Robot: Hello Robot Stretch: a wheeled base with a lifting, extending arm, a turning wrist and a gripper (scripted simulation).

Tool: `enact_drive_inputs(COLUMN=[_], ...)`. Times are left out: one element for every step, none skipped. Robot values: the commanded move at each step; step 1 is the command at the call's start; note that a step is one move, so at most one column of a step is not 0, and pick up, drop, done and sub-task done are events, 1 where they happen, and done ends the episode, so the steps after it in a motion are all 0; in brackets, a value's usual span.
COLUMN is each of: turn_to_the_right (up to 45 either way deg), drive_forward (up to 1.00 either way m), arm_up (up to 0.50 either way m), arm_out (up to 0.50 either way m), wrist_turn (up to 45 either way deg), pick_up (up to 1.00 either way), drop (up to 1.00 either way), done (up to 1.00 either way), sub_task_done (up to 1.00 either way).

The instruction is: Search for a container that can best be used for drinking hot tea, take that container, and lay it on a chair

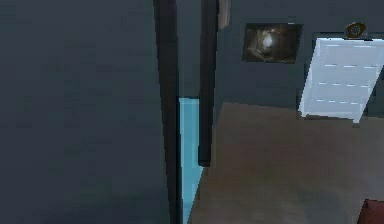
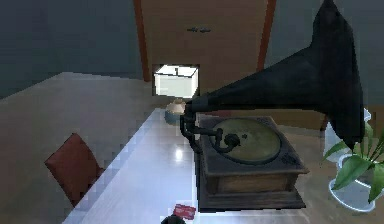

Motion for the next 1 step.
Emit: enact_drive_inputs(turn_to_the_right=[0.0], drive_forward=[0.00], arm_up=[0.00], arm_out=[0.00], wrist_turn=[0.0], pick_up=[1.00], drop=[0.00], done=[0.00], sub_task_done=[0.00])
